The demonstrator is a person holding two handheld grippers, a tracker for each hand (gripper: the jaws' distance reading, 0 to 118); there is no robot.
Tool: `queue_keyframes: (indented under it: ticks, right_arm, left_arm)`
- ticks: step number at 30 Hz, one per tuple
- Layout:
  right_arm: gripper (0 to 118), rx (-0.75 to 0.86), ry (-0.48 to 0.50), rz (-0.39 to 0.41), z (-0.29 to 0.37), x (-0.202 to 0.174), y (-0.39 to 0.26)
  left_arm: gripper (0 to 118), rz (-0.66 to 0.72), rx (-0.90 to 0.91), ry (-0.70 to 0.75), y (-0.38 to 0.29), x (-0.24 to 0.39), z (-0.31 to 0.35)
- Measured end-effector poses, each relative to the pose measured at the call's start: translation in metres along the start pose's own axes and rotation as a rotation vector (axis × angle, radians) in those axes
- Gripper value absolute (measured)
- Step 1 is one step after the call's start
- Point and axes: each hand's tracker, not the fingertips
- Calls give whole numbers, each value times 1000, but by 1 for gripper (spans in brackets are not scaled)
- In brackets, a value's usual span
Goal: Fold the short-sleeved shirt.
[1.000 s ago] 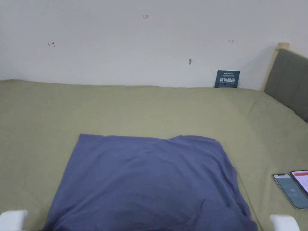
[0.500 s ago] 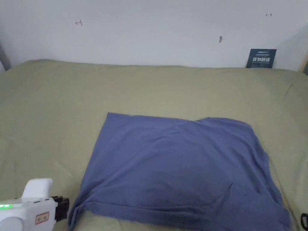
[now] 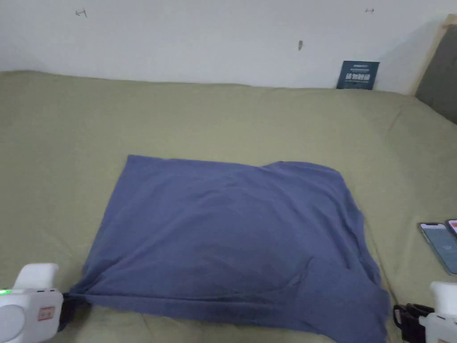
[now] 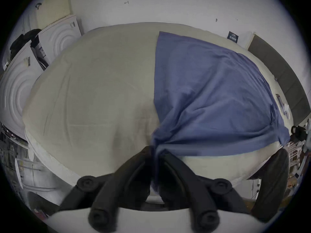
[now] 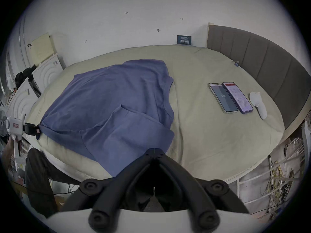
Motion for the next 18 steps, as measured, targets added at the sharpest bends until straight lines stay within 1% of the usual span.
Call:
queue_keyframes:
  ticks: [3, 4, 5, 6, 7, 8, 9, 10, 11, 12, 13, 15, 16, 17, 18]
  right_arm:
    - [1, -18, 6, 7, -3, 1, -1]
    - [27, -25, 11, 25, -4, 2, -2]
    - [71, -43, 14, 38, -6, 1, -2]
    - [111, -85, 21, 43, -11, 0, -3]
    - [113, -136, 33, 47, -19, -2, -4]
    - [106, -53, 59, 21, -25, -1, -7]
    - [104, -150, 69, 68, -33, -2, -12]
    - [102, -179, 37, 75, -42, -2, -15]
    - [97, -196, 32, 84, -51, -3, -18]
    - [86, -208, 38, 83, -38, 1, -11]
    - [65, -228, 53, 84, -35, 3, -10]
    - [32, -251, 65, 87, -36, 7, -10]
    - [10, -248, 72, 92, -40, 3, -13]
    - [5, -241, 83, 87, -40, 2, -12]
    - [5, -224, 85, 71, -38, 3, -10]
  left_arm:
    - [8, 10, -11, -22, -1, 4, 7]
    - [8, 11, -10, -20, -2, 6, 10]
    - [8, 11, -6, -18, -4, 7, 11]
    - [8, 13, -5, -20, -4, 6, 11]
    - [8, 18, -7, -22, -3, 9, 13]
    - [8, 28, -6, -24, -3, 10, 13]
    - [8, 33, -5, -25, -4, 10, 14]
    - [8, 39, -7, -27, -5, 10, 14]
    - [8, 47, -7, -27, -3, 10, 13]
    - [8, 50, -9, -27, -3, 10, 13]
    - [8, 52, -11, -26, -4, 11, 13]
    - [8, 54, -13, -25, -3, 10, 11]
    - [8, 53, -14, -25, -3, 10, 11]
    - [8, 52, -14, -26, -2, 10, 12]
    - [8, 51, -13, -26, -2, 9, 14]
